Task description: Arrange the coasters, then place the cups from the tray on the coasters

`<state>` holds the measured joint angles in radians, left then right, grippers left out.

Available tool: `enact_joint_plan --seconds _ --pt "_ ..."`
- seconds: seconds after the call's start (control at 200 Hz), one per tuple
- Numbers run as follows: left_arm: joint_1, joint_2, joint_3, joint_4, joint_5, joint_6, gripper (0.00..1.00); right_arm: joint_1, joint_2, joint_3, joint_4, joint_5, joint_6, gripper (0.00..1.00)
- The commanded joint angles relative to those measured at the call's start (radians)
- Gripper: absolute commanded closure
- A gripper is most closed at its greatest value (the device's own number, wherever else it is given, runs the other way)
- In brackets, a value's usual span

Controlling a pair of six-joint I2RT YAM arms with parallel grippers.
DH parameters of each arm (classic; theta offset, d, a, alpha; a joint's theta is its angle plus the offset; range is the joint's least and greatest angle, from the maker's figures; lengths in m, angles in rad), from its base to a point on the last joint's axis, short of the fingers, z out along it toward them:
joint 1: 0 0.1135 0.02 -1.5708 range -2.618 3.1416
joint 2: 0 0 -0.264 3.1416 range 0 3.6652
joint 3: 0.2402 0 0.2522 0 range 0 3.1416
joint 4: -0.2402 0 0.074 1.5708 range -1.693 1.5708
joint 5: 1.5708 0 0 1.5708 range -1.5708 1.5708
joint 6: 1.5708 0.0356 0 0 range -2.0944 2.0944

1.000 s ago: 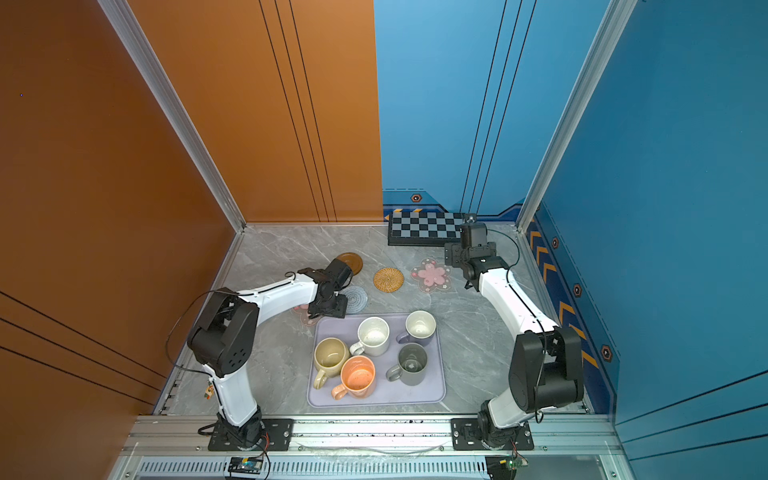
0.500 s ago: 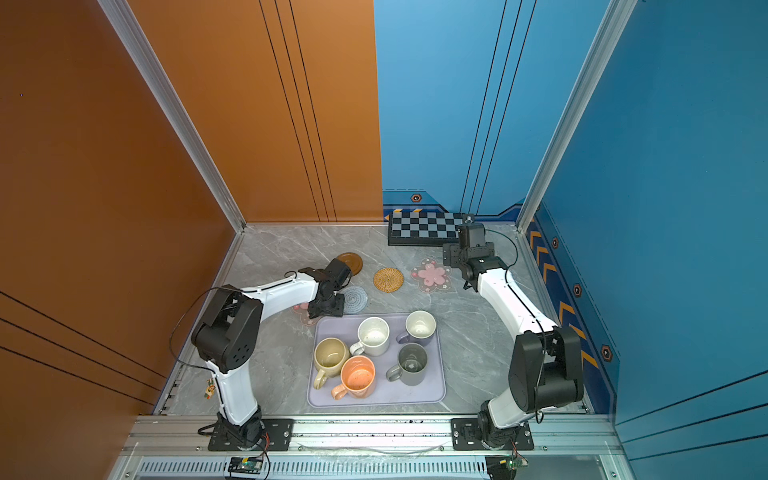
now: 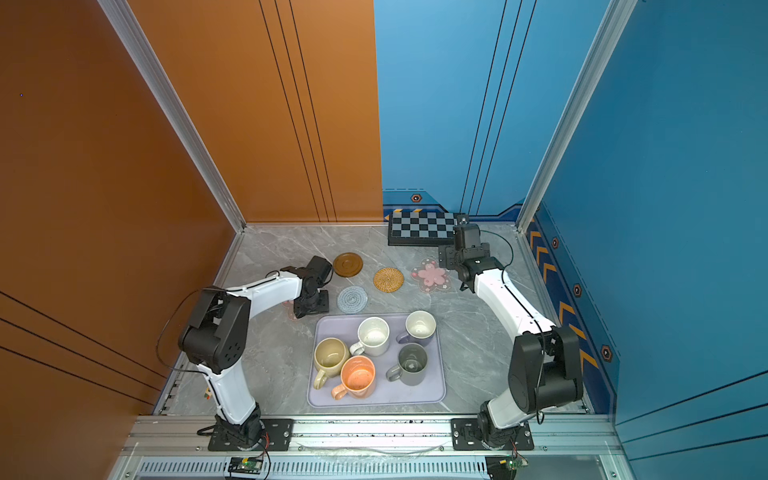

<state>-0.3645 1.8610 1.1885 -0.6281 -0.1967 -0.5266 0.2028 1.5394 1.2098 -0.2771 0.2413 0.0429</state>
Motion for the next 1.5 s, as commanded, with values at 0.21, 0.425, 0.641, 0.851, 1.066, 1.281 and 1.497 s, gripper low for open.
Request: enact_joint_plan --seconds 0.21,0.425,0.641,0.851,1.066,1.281,1.497 --pt "0.059 0.1 0.018 -0.083 0.04 0.04 0.54 0.036 -0.025 0.01 -0.051 0.062 -0.03 0.0" --pt "0.103 0.122 0.068 -0.087 0.076 0.038 0.59 0.044 -0.059 -0.023 -0.059 0.079 -0.038 0.0" --pt "0.152 0.108 0.116 -0.125 0.032 0.061 0.59 0.046 -0.079 -0.043 -0.058 0.073 -0.037 0.0" --pt "0.117 -0.003 0.119 -0.128 0.063 0.063 0.51 0.05 -0.083 -0.047 -0.051 0.057 -0.032 0.0" --pt "0.083 -0.138 0.045 -0.16 0.074 0.019 0.48 0.054 -0.087 -0.059 -0.04 0.035 -0.029 0.0" --pt "0.062 -0.258 -0.107 -0.159 0.012 -0.098 0.52 0.059 -0.097 -0.074 -0.027 0.001 -0.021 0.0" --pt "0.062 -0.303 -0.2 -0.156 -0.026 -0.187 0.52 0.064 -0.131 -0.101 -0.015 -0.023 -0.009 0.0"
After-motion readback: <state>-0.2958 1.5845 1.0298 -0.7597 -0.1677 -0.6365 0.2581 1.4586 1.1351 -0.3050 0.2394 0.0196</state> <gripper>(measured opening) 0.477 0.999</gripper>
